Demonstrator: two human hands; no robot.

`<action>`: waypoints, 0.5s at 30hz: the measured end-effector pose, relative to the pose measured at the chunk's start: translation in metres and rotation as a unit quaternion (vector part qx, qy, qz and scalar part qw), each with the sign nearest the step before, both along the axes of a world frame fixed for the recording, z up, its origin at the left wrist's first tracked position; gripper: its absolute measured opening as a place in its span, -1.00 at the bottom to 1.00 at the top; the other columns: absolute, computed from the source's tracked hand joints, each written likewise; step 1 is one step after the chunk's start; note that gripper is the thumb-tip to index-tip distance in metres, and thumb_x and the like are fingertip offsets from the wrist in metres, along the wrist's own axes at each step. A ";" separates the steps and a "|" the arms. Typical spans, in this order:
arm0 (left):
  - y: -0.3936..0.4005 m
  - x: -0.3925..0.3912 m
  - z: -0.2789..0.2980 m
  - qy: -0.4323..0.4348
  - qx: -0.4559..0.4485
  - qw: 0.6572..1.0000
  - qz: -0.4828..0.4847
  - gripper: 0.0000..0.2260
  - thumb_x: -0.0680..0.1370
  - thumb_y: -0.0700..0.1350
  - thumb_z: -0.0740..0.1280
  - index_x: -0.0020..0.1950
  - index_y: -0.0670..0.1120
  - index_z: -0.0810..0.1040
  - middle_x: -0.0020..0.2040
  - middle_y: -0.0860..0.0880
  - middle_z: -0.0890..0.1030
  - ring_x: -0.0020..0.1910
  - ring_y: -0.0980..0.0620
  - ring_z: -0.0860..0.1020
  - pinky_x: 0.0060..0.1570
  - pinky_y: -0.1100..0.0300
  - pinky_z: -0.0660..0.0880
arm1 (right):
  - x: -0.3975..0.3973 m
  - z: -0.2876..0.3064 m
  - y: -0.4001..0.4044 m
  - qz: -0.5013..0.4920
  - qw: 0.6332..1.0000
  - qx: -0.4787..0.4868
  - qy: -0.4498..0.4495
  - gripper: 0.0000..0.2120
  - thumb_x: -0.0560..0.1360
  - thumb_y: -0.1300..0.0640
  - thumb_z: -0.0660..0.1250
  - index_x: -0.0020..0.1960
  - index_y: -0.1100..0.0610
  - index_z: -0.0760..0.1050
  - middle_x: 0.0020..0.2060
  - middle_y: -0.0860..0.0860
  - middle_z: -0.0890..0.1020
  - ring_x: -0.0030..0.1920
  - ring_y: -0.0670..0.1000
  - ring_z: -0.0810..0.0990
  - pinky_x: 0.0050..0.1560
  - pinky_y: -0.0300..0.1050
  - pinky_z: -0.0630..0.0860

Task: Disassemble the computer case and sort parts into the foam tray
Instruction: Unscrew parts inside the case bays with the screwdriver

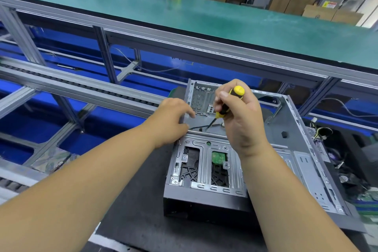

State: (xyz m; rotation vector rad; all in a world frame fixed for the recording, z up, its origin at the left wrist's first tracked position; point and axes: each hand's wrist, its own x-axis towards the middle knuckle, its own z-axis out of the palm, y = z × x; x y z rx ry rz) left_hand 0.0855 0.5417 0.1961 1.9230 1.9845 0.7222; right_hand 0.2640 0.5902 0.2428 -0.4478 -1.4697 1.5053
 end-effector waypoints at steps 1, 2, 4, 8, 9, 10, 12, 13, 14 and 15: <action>-0.007 0.000 0.000 -0.005 -0.002 1.000 0.016 -0.82 0.49 -0.11 0.38 0.04 0.13 0.58 0.14 0.12 0.47 0.26 0.01 0.32 0.33 0.01 0.29 | 0.000 0.000 -0.001 -0.004 1.000 -0.003 0.002 -0.87 0.47 0.23 0.30 -0.23 0.09 0.43 -0.29 0.04 0.46 -0.30 -0.01 0.41 -0.25 -0.22 0.39; -0.012 0.001 0.001 0.013 -0.005 1.000 0.018 -0.87 0.49 -0.07 0.38 -0.03 0.15 0.59 0.11 0.15 0.46 0.23 0.04 0.34 0.31 0.01 0.30 | 0.001 -0.001 -0.001 -0.009 1.000 -0.005 0.002 -0.85 0.47 0.24 0.29 -0.25 0.07 0.43 -0.30 0.03 0.46 -0.31 -0.01 0.41 -0.25 -0.21 0.38; -0.020 0.006 0.005 0.102 0.006 0.995 -0.003 -0.93 0.50 0.01 0.37 -0.07 0.17 0.63 0.11 0.19 0.45 0.21 0.08 0.35 0.30 0.06 0.26 | 0.002 -0.003 -0.002 -0.013 1.000 -0.010 0.007 -0.82 0.47 0.25 0.29 -0.27 0.05 0.44 -0.32 0.01 0.48 -0.32 -0.01 0.41 -0.26 -0.20 0.37; -0.015 0.020 0.019 0.298 0.040 0.953 -0.038 -0.87 0.47 0.04 0.34 -0.06 0.12 0.68 0.11 0.15 0.46 0.19 0.04 0.36 0.25 0.11 0.18 | 0.004 -0.006 -0.002 -0.019 0.999 -0.019 0.026 -0.81 0.47 0.24 0.29 -0.28 0.04 0.45 -0.33 -0.01 0.50 -0.33 -0.01 0.41 -0.27 -0.19 0.36; -0.012 0.024 0.022 0.335 0.031 0.941 -0.043 -0.87 0.45 0.03 0.34 -0.07 0.11 0.67 0.11 0.13 0.46 0.17 0.02 0.36 0.26 0.10 0.19 | 0.005 -0.007 -0.002 -0.021 0.999 -0.020 0.030 -0.82 0.46 0.24 0.29 -0.28 0.05 0.44 -0.34 -0.01 0.50 -0.33 -0.01 0.41 -0.28 -0.19 0.36; -0.010 0.028 0.025 0.371 0.020 0.927 -0.050 -0.87 0.45 0.02 0.34 -0.07 0.10 0.67 0.10 0.12 0.45 0.16 0.01 0.36 0.25 0.09 0.20 | 0.006 -0.008 -0.002 -0.023 0.999 -0.022 0.033 -0.84 0.46 0.24 0.28 -0.27 0.06 0.43 -0.34 -0.01 0.49 -0.34 -0.01 0.40 -0.29 -0.19 0.35; -0.007 0.037 0.030 0.433 -0.010 0.899 -0.065 -0.86 0.47 0.03 0.32 -0.05 0.09 0.64 0.08 0.08 0.45 0.12 -0.01 0.36 0.24 0.08 0.20 | 0.008 -0.009 -0.001 -0.027 0.998 -0.031 0.040 -0.86 0.46 0.24 0.28 -0.25 0.09 0.41 -0.34 -0.01 0.49 -0.34 -0.01 0.40 -0.30 -0.21 0.35; -0.006 0.040 0.032 0.454 -0.023 0.888 -0.068 -0.87 0.48 0.03 0.32 -0.04 0.08 0.63 0.07 0.07 0.44 0.11 -0.02 0.37 0.23 0.07 0.20 | 0.009 -0.009 -0.001 -0.027 0.998 -0.036 0.042 -0.87 0.46 0.23 0.28 -0.25 0.09 0.41 -0.34 -0.01 0.50 -0.34 -0.02 0.40 -0.30 -0.21 0.35; -0.005 0.044 0.033 0.468 -0.037 0.880 -0.070 -0.89 0.49 0.01 0.31 -0.05 0.07 0.61 0.05 0.05 0.44 0.10 -0.02 0.37 0.24 0.06 0.21 | 0.009 -0.010 -0.001 -0.027 0.998 -0.039 0.044 -0.87 0.46 0.23 0.28 -0.25 0.09 0.41 -0.34 -0.01 0.50 -0.34 -0.02 0.41 -0.30 -0.22 0.36; -0.004 0.047 0.035 0.475 -0.050 0.876 -0.068 -0.92 0.49 -0.02 0.31 -0.08 0.06 0.59 0.02 0.04 0.42 0.09 -0.03 0.37 0.24 0.05 0.21 | 0.011 -0.010 0.000 -0.025 0.998 -0.040 0.047 -0.87 0.46 0.23 0.28 -0.24 0.09 0.41 -0.34 -0.01 0.50 -0.34 -0.02 0.41 -0.30 -0.22 0.36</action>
